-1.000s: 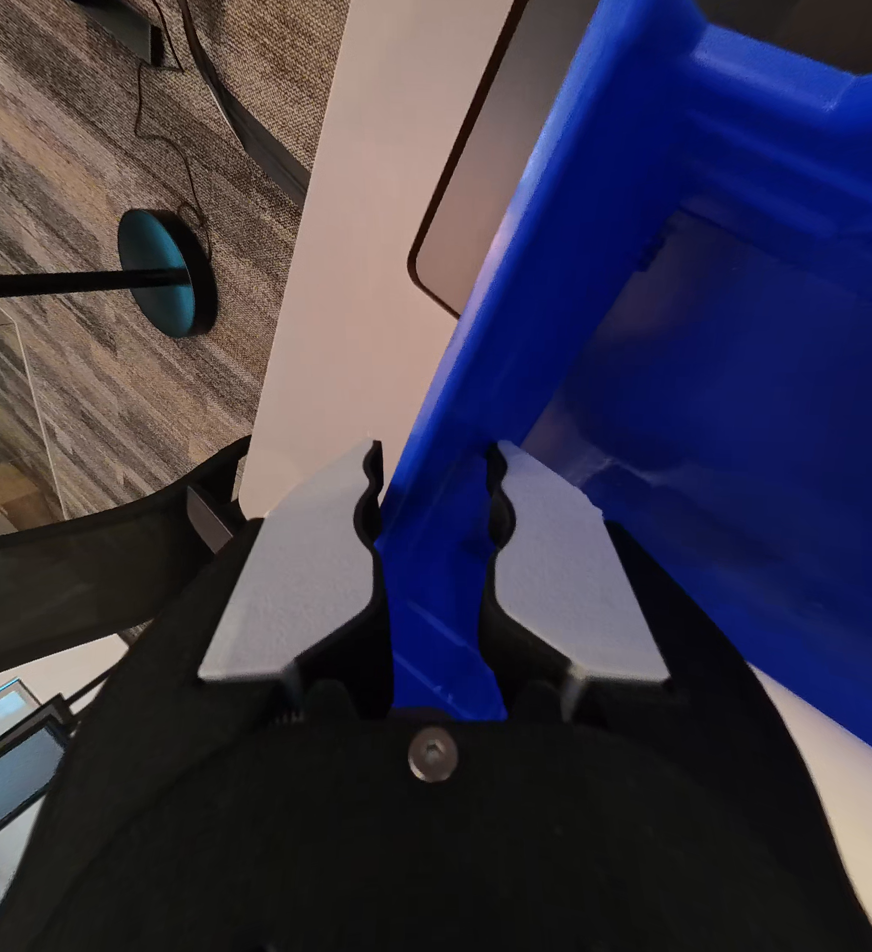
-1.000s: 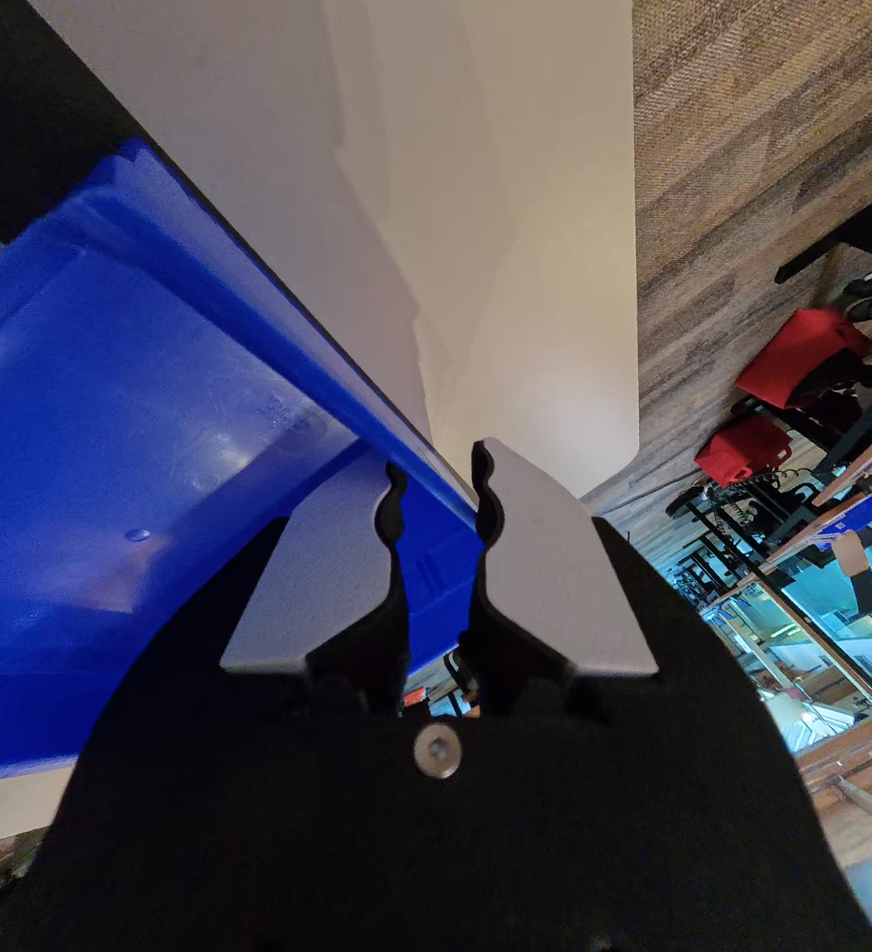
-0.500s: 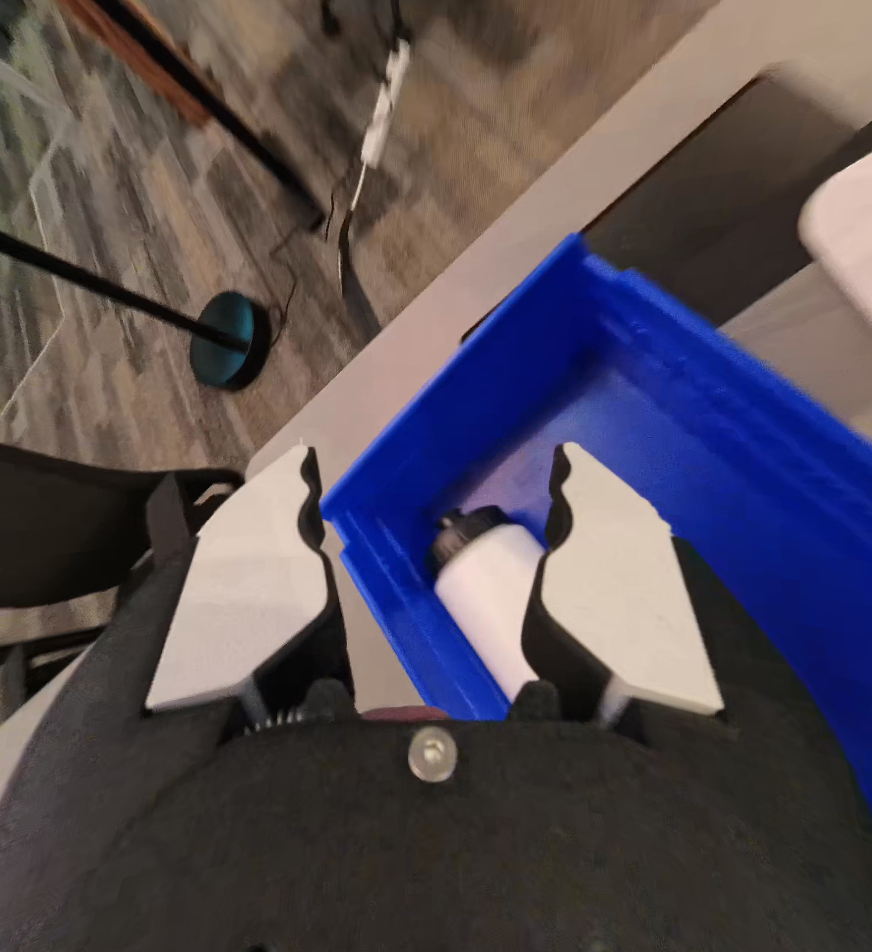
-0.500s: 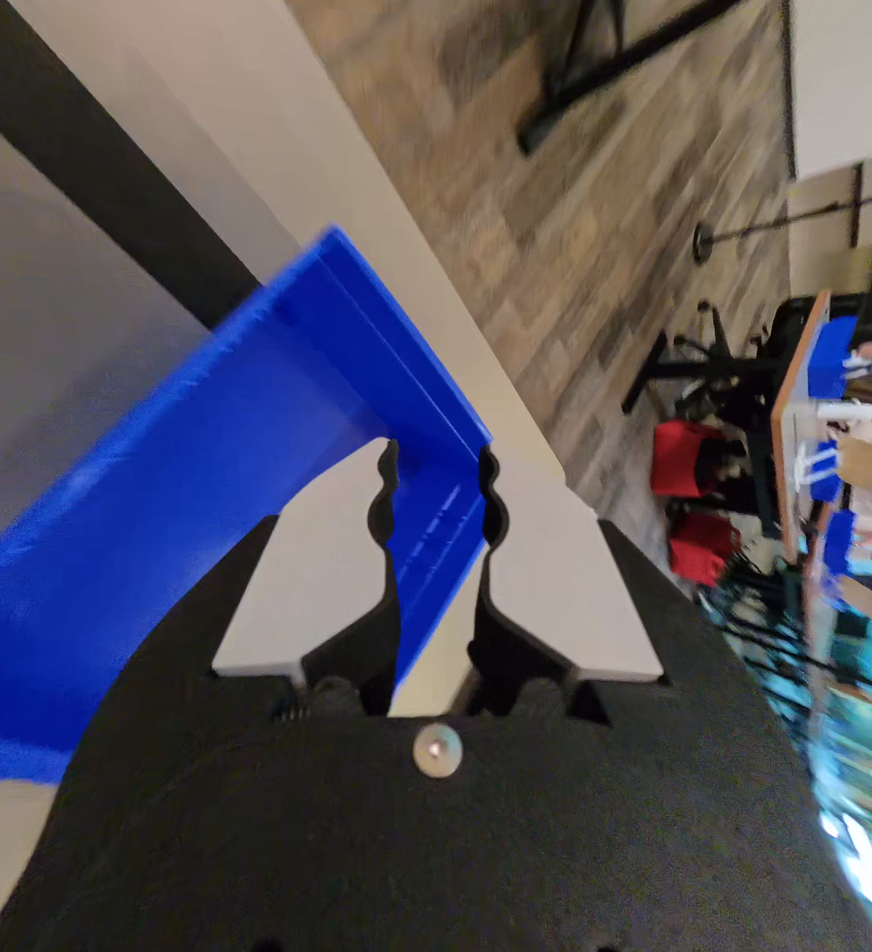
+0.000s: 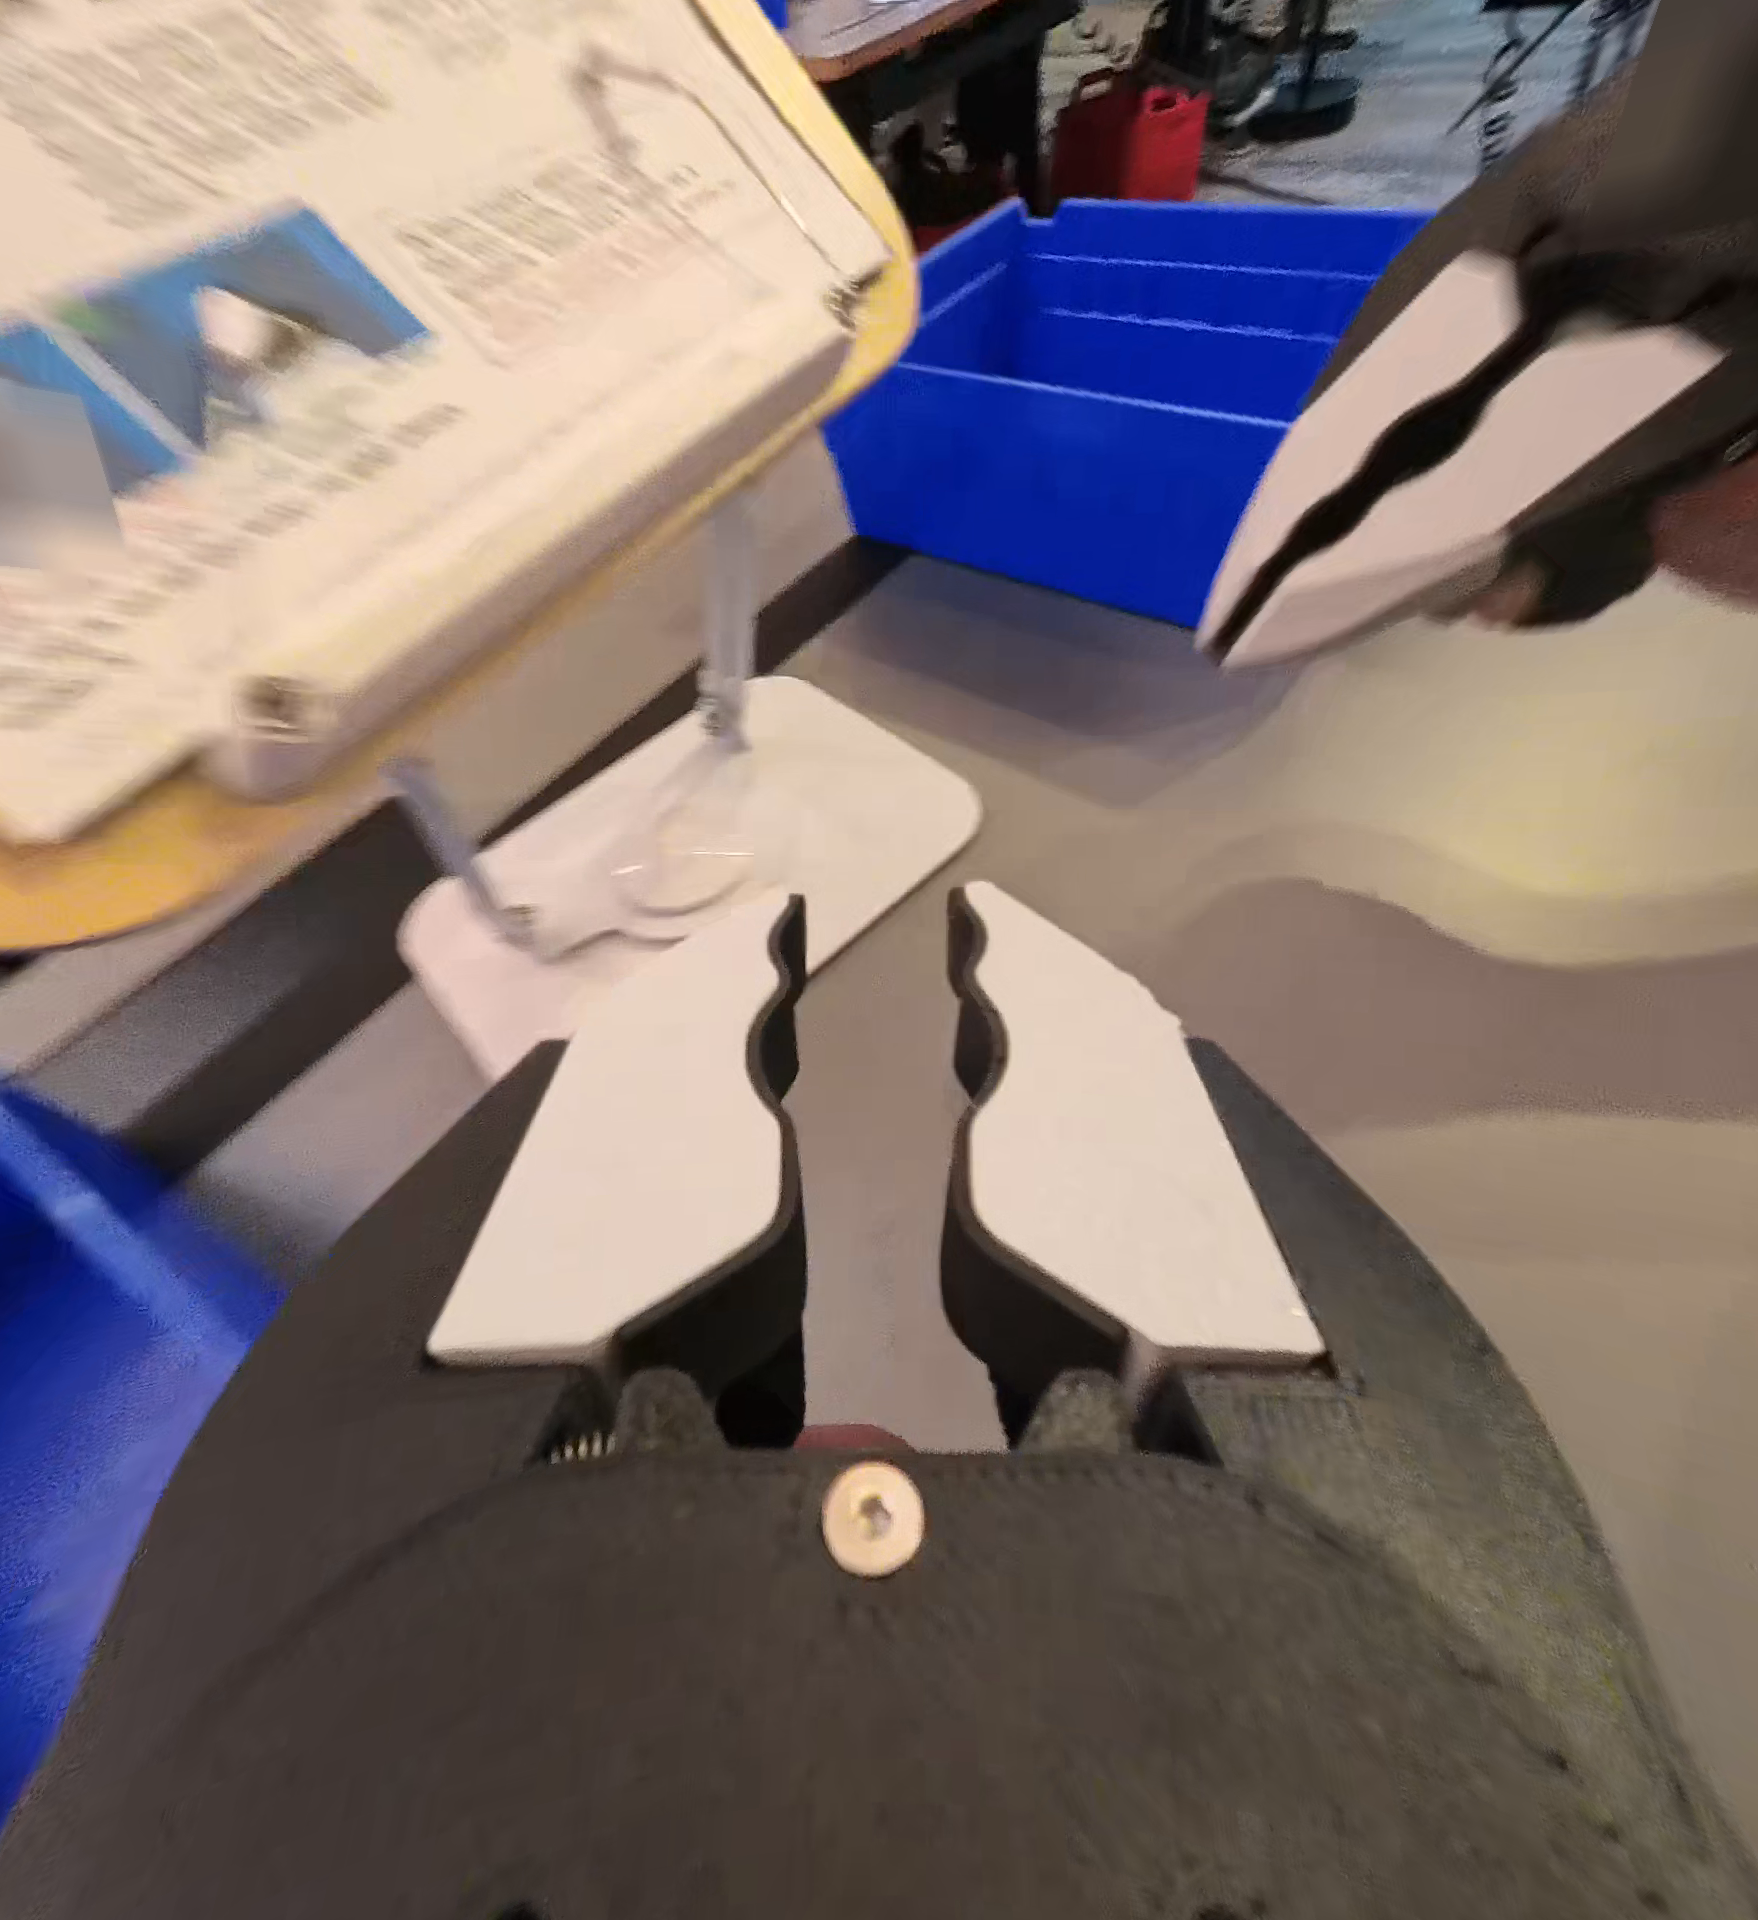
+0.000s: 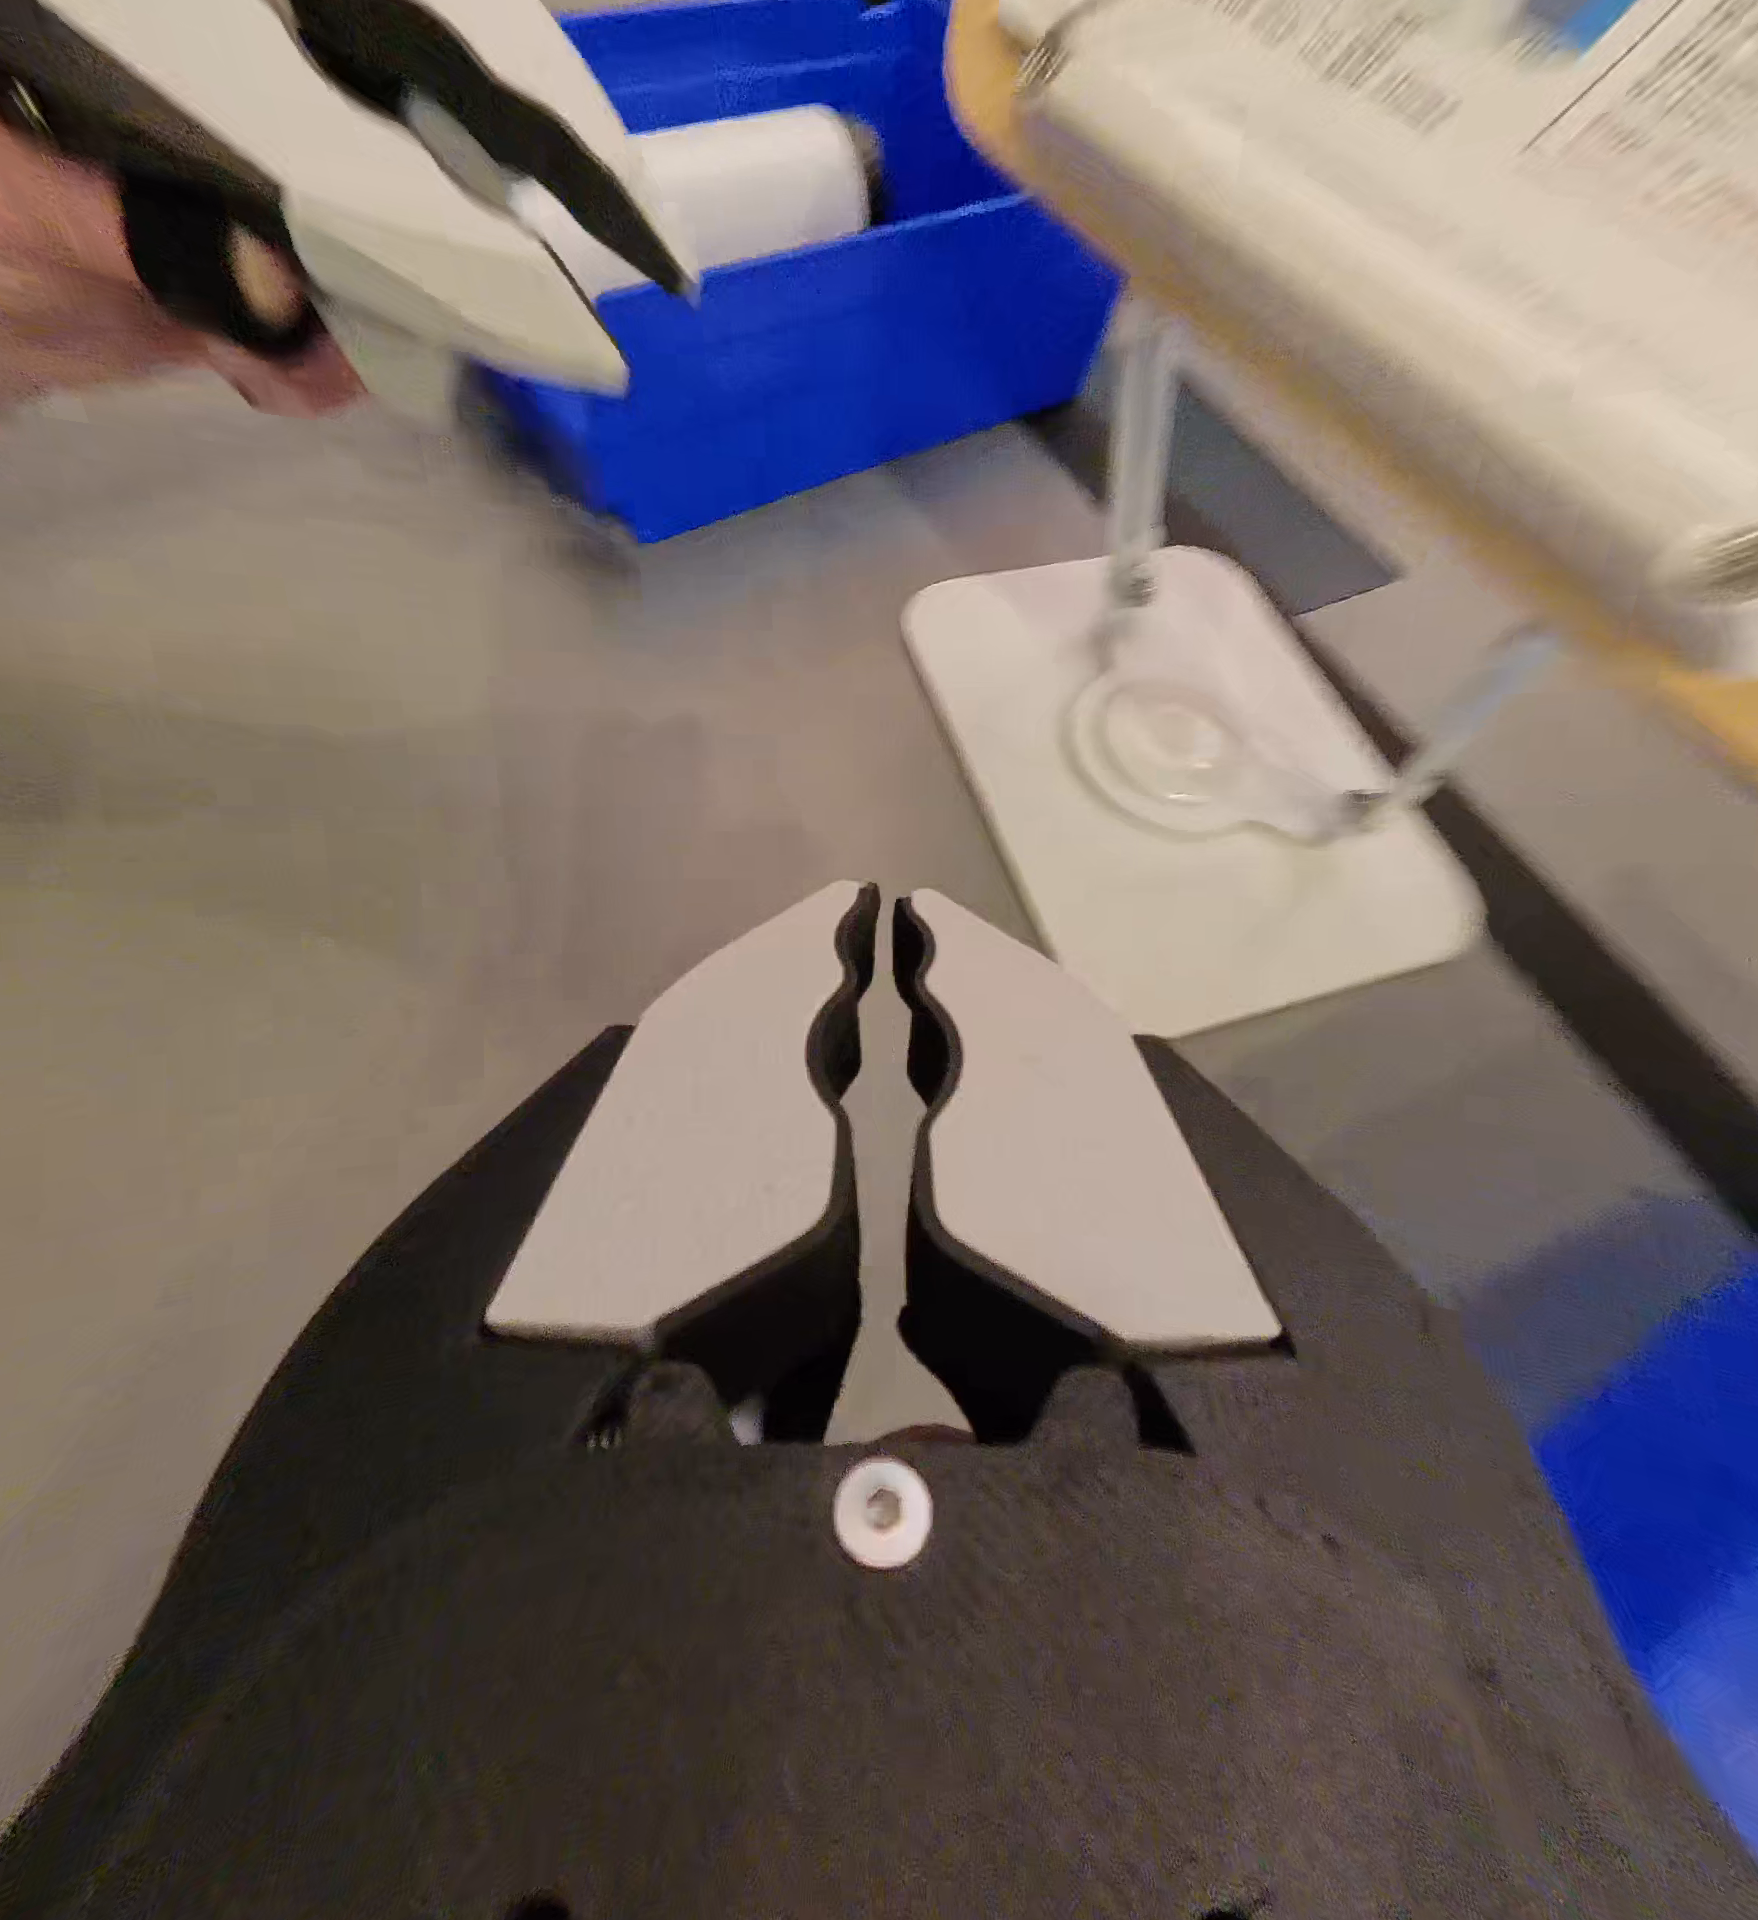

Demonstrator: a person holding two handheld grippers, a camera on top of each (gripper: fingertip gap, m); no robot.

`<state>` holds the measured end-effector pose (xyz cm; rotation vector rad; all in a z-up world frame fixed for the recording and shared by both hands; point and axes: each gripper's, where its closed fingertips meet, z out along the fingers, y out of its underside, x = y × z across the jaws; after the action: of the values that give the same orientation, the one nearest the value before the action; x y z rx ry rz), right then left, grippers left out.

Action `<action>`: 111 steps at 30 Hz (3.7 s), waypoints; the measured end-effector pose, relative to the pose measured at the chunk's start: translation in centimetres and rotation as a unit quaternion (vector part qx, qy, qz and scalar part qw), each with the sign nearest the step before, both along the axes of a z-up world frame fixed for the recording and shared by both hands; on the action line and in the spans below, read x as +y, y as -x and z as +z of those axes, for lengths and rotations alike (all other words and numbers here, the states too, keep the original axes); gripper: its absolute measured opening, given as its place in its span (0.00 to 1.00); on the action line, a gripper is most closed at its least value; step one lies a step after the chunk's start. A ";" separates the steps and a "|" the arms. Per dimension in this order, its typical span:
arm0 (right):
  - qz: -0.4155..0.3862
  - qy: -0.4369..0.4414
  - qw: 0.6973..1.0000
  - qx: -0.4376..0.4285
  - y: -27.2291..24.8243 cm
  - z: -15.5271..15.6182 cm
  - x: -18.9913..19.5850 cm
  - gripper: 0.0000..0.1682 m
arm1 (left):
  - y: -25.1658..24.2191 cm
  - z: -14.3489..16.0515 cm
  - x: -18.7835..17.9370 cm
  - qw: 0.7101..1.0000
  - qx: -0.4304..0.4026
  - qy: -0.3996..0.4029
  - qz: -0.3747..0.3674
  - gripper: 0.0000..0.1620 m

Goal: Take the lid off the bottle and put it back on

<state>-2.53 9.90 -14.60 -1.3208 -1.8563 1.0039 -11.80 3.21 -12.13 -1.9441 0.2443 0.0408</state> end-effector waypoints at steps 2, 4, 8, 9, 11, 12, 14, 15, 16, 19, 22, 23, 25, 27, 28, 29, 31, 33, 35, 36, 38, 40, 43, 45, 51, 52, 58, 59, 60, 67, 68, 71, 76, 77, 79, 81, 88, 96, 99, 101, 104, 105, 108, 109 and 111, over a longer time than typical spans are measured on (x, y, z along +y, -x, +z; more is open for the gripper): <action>0.021 0.061 0.998 0.005 1.2 -1.9 -1.2 0.05 | -1.3 -2.8 1.8 1.000 -0.011 0.012 0.008 0.19; 0.007 0.054 0.998 0.016 2.2 -3.7 -1.0 0.10 | -2.0 -5.2 3.1 1.000 -0.014 0.012 0.018 0.26; -0.006 0.073 0.996 0.046 3.1 -6.3 -1.1 0.28 | -2.5 -9.2 4.3 0.999 0.007 0.030 0.024 0.38; -0.003 0.061 0.997 0.048 3.2 -6.2 -1.2 0.32 | -2.4 -9.9 4.4 0.998 0.027 0.044 0.022 0.42; 0.002 0.015 0.997 0.076 3.2 -5.4 -1.2 0.34 | -2.4 -10.5 4.6 0.997 0.043 0.061 0.021 0.48; 0.001 0.003 0.997 0.071 3.3 -5.9 -1.1 0.35 | -2.3 -10.5 4.7 0.997 0.042 0.061 0.023 0.47; 0.006 0.010 0.999 0.040 3.4 -7.0 -1.2 0.39 | -2.3 -10.7 4.7 0.997 0.041 0.067 0.025 0.48; 0.004 0.007 0.999 0.037 3.4 -7.1 -1.2 0.40 | -2.3 -10.7 4.7 0.997 0.041 0.069 0.023 0.48; 0.008 0.004 0.999 0.036 3.4 -7.2 -1.4 0.39 | -2.4 -10.8 4.7 0.996 0.039 0.071 0.021 0.48; 0.022 -0.013 0.999 0.034 3.2 -7.4 -1.9 0.36 | -2.5 -11.0 4.7 0.996 0.043 0.077 0.017 0.48; 0.023 -0.012 0.999 0.032 3.2 -7.5 -1.9 0.36 | -2.6 -10.9 4.7 0.996 0.055 0.072 0.018 0.46; 0.023 -0.011 0.999 0.033 3.2 -7.4 -1.8 0.36 | -2.6 -10.8 4.7 0.996 0.054 0.069 0.018 0.47; 0.023 -0.014 0.999 0.032 3.1 -7.5 -1.7 0.35 | -2.6 -10.5 4.6 0.997 0.040 0.060 0.014 0.46; 0.026 -0.019 0.999 0.026 3.1 -7.7 -1.6 0.35 | -2.9 -10.4 4.1 0.997 0.015 0.070 -0.002 0.46; 0.026 -0.024 0.999 0.020 3.1 -7.9 -1.6 0.35 | -2.8 -10.0 3.8 0.997 0.009 0.073 -0.008 0.48; 0.027 -0.031 0.999 0.013 3.1 -8.2 -1.6 0.35 | -2.9 -9.2 3.5 0.998 0.000 0.068 -0.016 0.48; 0.032 -0.043 0.999 0.006 3.1 -8.5 -1.8 0.34 | -2.5 -6.7 2.6 0.999 -0.009 0.046 -0.019 0.46; 0.035 -0.051 0.998 0.004 3.1 -8.7 -1.9 0.33 | -1.5 -4.0 1.2 1.000 0.007 0.028 -0.003 0.45; 0.035 -0.051 0.998 0.002 3.1 -8.7 -1.9 0.33 | 0.7 -1.7 -0.8 0.998 0.036 0.022 0.043 0.46; 0.035 -0.050 0.998 0.002 3.1 -8.7 -1.9 0.33 | 2.1 -0.6 -1.9 0.996 0.048 0.019 0.074 0.46; 0.036 -0.048 0.998 0.002 3.1 -8.7 -1.9 0.32 | 5.9 1.0 -4.5 0.986 0.064 0.027 0.151 0.46; 0.038 -0.050 0.998 -0.001 3.1 -8.8 -1.9 0.32 | 9.3 1.9 -7.1 0.976 0.067 0.049 0.203 0.46; 0.045 -0.059 0.997 -0.013 3.1 -9.2 -2.2 0.30 | 14.4 0.6 -9.8 0.955 0.027 0.143 0.258 0.51; 0.048 -0.069 0.996 -0.020 3.1 -9.6 -2.3 0.30 | 18.7 -1.0 -11.0 0.931 0.016 0.193 0.308 0.52; 0.055 -0.087 0.994 -0.030 3.0 -10.1 -2.6 0.29 | 25.3 -7.9 -13.3 0.856 -0.042 0.374 0.355 0.63; 0.055 -0.087 0.994 -0.031 3.1 -10.1 -2.6 0.29 | 26.1 -8.6 -13.5 0.845 -0.039 0.390 0.364 0.64; 0.056 -0.089 0.994 -0.036 3.1 -10.3 -2.6 0.29 | 28.1 -11.7 -13.9 0.805 -0.045 0.461 0.371 0.57; 0.056 -0.090 0.994 -0.037 3.1 -10.3 -2.6 0.29 | 28.2 -11.9 -13.7 0.801 -0.045 0.468 0.369 0.56; 0.056 -0.090 0.994 -0.039 3.1 -10.4 -2.6 0.29 | 28.2 -12.2 -13.5 0.796 -0.048 0.479 0.366 0.57; 0.060 -0.095 0.993 -0.046 3.1 -10.6 -2.7 0.29 | 28.5 -14.7 -12.6 0.765 -0.060 0.562 0.308 0.65; 0.060 -0.095 0.993 -0.046 3.1 -10.7 -2.7 0.29 | 28.7 -14.8 -12.3 0.765 -0.056 0.569 0.296 0.64; 0.061 -0.096 0.992 -0.048 3.1 -10.7 -2.7 0.29 | 28.9 -14.6 -11.9 0.764 -0.036 0.581 0.278 0.64; 0.062 -0.096 0.992 -0.048 3.1 -10.7 -2.8 0.29 | 29.4 -14.2 -11.1 0.788 -0.008 0.545 0.286 0.63; 0.062 -0.096 0.992 -0.048 3.1 -10.7 -2.8 0.29 | 29.5 -13.9 -10.9 0.798 -0.007 0.528 0.291 0.62; 0.062 -0.095 0.992 -0.047 3.1 -10.7 -2.8 0.29 | 29.7 -13.1 -10.8 0.816 -0.003 0.491 0.306 0.62; 0.062 -0.094 0.993 -0.046 3.1 -10.6 -2.8 0.29 | 29.7 -11.7 -10.7 0.836 -0.003 0.445 0.321 0.62; 0.062 -0.094 0.993 -0.040 3.1 -10.5 -2.8 0.30 | 27.7 -4.0 -11.3 0.904 -0.002 0.254 0.345 0.62; 0.071 -0.036 0.996 0.028 3.0 -7.6 -3.8 0.38 | 14.3 3.0 -9.6 0.976 0.038 0.059 0.204 0.62; 0.084 0.019 0.993 0.083 2.7 -4.2 -4.6 0.42 | 8.7 3.2 -7.9 0.987 0.067 0.022 0.145 0.62; 0.101 0.051 0.985 0.126 2.1 -1.7 -5.3 0.45 | 4.8 2.7 -6.1 0.994 0.035 0.003 0.102 0.62; 0.127 0.111 0.967 0.190 0.8 2.2 -6.1 0.49 | -0.2 0.9 -3.3 0.999 0.037 -0.001 0.036 0.62; 0.130 0.133 0.960 0.208 0.4 3.4 -6.1 0.52 | -1.6 0.2 -2.5 0.999 0.046 0.002 0.015 0.62; 0.131 0.178 0.945 0.240 -0.4 5.7 -5.7 0.58 | -5.6 -1.6 -0.3 0.998 0.034 0.001 -0.043 0.62; 0.139 0.188 0.940 0.248 -0.7 6.2 -5.7 0.63 | -6.7 -2.3 0.3 0.998 0.034 0.005 -0.059 0.62; 0.154 0.196 0.935 0.254 -1.0 6.7 -6.1 0.67 | -8.3 -3.8 1.1 0.995 0.050 0.023 -0.079 0.62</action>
<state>-1.50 3.82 -7.85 -0.8585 -1.5262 1.7656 -3.46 4.35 -15.90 -1.9651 0.4691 0.0283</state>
